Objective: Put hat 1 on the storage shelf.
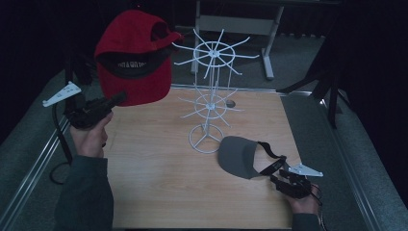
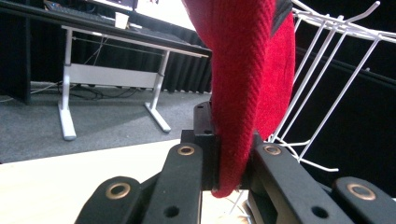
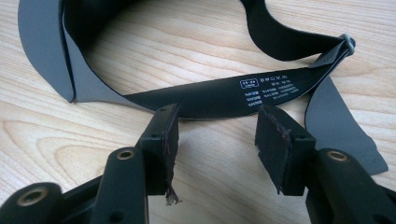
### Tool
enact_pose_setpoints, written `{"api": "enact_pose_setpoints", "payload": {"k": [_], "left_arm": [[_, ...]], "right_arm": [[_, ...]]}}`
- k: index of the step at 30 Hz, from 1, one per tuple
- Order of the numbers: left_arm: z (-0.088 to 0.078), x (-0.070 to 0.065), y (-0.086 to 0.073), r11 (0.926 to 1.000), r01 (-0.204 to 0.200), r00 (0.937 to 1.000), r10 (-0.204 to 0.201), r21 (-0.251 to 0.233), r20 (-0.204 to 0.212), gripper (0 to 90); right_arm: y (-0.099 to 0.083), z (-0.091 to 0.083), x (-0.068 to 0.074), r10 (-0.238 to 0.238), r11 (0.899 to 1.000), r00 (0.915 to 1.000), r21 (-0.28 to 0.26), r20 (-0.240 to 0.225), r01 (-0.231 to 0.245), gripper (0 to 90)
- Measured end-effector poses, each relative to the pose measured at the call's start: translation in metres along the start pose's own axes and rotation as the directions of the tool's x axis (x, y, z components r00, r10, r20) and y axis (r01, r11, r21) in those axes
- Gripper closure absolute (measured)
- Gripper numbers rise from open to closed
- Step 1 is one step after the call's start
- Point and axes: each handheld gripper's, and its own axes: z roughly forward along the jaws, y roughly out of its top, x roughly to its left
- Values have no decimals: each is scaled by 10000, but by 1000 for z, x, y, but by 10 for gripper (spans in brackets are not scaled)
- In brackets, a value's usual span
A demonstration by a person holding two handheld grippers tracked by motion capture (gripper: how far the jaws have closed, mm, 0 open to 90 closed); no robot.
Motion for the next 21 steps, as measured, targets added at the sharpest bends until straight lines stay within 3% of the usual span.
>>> {"api": "enact_pose_setpoints", "payload": {"k": [11,21], "left_arm": [[-3,-3,1,9999,-78,9999,79,-97,104,859],[6,-1,-14,9993,-62,9999,58,356,107,858]], "right_arm": [[0,0,0,2,10000,10000,1,-2,-2,491],[0,0,0,4,10000,10000,-5,-11,-4,491]]}}
